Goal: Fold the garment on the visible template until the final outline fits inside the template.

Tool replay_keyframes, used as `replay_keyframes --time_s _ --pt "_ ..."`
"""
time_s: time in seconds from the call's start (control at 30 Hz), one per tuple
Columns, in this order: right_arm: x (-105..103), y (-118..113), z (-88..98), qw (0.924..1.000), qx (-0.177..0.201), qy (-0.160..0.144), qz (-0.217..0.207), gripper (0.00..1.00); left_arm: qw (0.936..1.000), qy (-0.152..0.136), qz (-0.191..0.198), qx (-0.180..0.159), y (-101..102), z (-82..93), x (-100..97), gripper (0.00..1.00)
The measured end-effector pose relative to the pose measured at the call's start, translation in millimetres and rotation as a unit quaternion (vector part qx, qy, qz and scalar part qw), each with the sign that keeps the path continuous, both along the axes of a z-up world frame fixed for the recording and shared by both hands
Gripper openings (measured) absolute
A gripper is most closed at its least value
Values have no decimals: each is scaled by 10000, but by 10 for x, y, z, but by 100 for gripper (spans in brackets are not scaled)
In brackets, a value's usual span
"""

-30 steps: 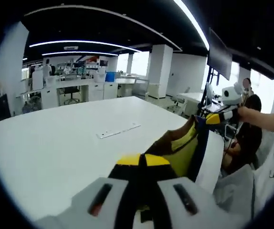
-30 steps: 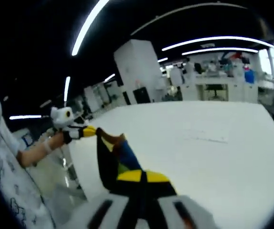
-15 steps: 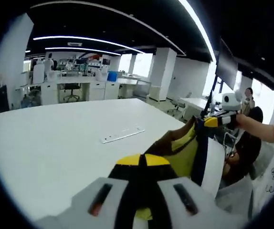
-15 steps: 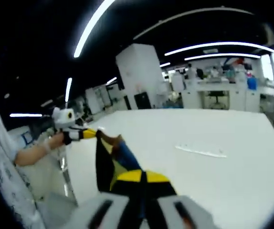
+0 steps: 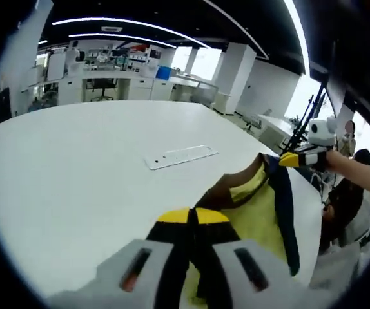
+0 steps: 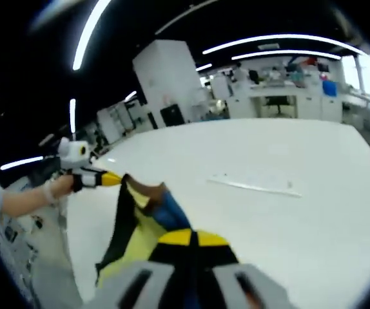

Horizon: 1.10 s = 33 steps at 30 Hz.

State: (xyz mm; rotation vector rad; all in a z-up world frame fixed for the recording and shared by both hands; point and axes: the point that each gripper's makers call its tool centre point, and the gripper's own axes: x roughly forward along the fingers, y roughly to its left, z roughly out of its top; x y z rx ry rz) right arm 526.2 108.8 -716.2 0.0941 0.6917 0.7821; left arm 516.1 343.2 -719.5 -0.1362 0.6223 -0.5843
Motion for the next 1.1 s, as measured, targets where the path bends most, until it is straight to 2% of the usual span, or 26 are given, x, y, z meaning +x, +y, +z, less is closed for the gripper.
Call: replay_keyframes --time_s 0.07,0.23,0.4,0.43,0.47,0.5,0.53,0.6,0.73,0.87,0.97,1.07,1.1 --pt "46 12 -80 10000 -5 63 -25 0 9999 130 37 35 -13 -163 91 0" --pt "251 17 -461 9994 -156 293 -109 0 9991 378 115 162 31 -494 310 0" --pt "354 17 -729 9984 -280 463 -175 0 9982 516 252 150 26 -665 433 0" --pt "374 20 -757 9982 -282 483 -195 0 9980 552 261 162 78 -748 532 0" --pt "392 34 -790 9982 -278 497 -208 0 9977 594 270 179 80 -785 550 0" --pt "412 37 -807 9981 -276 502 -233 0 9972 658 264 228 35 -813 472 0" --pt "518 50 -873 9979 -269 527 -275 0 9969 696 248 267 26 -856 474 0" --pt "490 52 -914 9974 -290 583 -314 0 9962 751 231 363 77 -990 515 0" --pt "545 58 -1004 9968 -332 638 -361 0 9951 858 276 397 43 -1089 546 0" --pt "554 60 -1038 9962 -360 691 -390 0 9950 873 280 395 20 -1092 518 0" --pt "528 66 -1019 9965 -394 653 -351 0 9961 740 214 421 17 -1056 539 0" --pt "535 47 -1005 9976 -560 387 -115 0 9973 575 176 427 32 -1000 563 0" --pt "511 58 -985 9977 -542 392 -112 4 9975 537 163 426 24 -970 562 0"
